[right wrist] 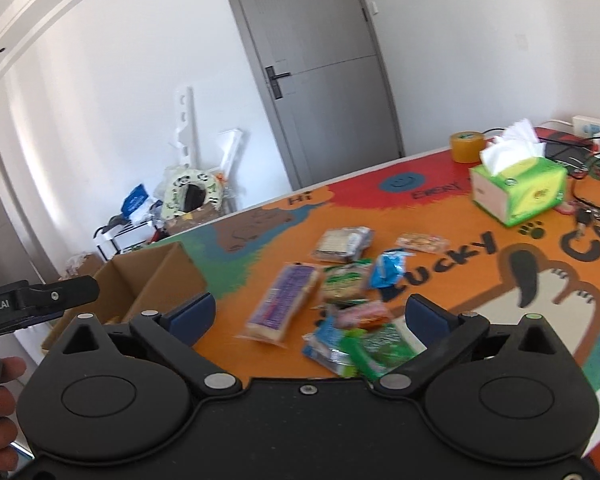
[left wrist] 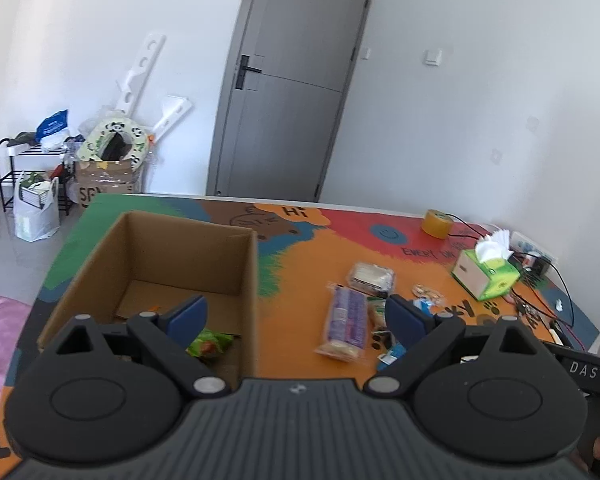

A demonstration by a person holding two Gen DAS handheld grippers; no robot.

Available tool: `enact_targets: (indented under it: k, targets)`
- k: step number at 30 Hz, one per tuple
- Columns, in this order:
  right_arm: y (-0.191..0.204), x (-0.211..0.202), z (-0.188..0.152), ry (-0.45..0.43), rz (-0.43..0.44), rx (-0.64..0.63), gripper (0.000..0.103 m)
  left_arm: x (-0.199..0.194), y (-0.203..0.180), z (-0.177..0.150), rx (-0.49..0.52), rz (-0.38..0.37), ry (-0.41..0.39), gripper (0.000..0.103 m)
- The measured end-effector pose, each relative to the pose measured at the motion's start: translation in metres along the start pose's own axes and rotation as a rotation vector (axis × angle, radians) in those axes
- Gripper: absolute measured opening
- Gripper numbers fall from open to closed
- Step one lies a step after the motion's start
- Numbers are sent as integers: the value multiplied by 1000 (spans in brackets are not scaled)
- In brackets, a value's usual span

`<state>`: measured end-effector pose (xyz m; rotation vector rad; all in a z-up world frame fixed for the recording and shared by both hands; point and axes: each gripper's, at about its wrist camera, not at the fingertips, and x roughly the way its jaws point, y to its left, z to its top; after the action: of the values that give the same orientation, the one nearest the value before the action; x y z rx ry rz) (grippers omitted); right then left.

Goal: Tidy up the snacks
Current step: 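Withdraw both tools from the box toward the remaining snacks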

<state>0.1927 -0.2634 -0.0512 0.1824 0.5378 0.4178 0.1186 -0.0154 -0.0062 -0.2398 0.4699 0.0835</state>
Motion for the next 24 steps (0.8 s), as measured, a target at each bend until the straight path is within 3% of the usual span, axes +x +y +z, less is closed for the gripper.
enact_targets:
  k: [14,24]
  targets:
    - [-37,-5,-8,2,-51,39,103,22,-34,-11,34,-79,32,95]
    - [-54,18,-23,51,-45,63,102,47,-56,-25,64,-124,77,95]
